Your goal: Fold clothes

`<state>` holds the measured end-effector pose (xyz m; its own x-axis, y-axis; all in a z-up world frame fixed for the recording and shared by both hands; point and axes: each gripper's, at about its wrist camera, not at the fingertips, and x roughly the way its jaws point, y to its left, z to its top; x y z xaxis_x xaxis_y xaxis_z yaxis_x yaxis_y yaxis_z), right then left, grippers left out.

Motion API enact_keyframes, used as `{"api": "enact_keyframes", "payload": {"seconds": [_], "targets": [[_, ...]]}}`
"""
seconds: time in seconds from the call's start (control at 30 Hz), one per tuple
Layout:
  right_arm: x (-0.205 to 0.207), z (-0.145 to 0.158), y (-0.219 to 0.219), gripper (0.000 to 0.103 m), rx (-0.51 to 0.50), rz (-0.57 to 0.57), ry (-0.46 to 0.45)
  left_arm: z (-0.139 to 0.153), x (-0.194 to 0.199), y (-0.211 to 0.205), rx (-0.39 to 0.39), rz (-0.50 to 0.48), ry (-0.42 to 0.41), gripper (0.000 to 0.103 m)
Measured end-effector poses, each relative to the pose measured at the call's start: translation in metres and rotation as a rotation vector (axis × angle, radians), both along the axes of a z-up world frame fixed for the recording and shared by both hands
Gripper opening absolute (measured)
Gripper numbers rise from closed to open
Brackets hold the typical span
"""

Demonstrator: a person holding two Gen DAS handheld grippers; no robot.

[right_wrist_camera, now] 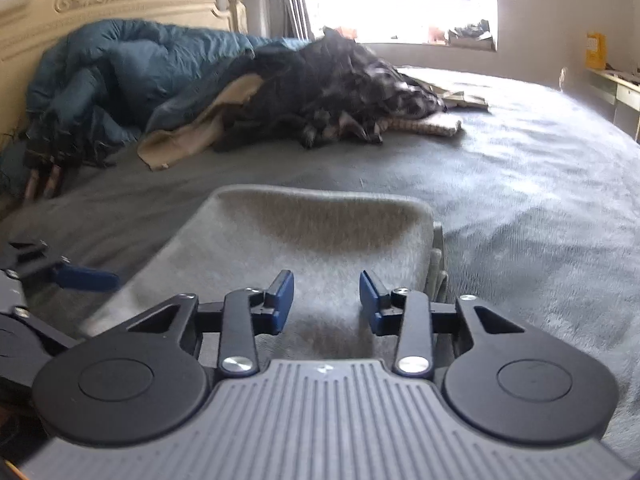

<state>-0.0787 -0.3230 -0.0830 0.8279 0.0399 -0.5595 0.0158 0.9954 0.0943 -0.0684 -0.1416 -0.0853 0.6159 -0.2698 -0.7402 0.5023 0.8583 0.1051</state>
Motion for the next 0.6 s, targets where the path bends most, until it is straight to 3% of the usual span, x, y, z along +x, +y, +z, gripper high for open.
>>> {"api": "enact_keyframes", "payload": {"seconds": [0.2, 0.37, 0.43, 0.6], "targets": [[0.006, 0.008, -0.006, 0.027, 0.023, -0.001, -0.025, -0.001, 0.002, 0.0, -0.005, -0.005, 0.009, 0.093], [0.04, 0.002, -0.019, 0.026, -0.011, -0.005, 0.014, -0.002, 0.002, -0.001, -0.007, -0.012, 0.011, 0.094], [0.055, -0.007, -0.028, 0.018, -0.015, -0.032, 0.04, -0.003, 0.003, -0.001, -0.011, -0.015, 0.01, 0.094], [0.063, -0.002, -0.041, 0.017, 0.069, -0.054, 0.028, -0.004, 0.006, 0.002, -0.023, -0.018, 0.024, 0.095]]}}
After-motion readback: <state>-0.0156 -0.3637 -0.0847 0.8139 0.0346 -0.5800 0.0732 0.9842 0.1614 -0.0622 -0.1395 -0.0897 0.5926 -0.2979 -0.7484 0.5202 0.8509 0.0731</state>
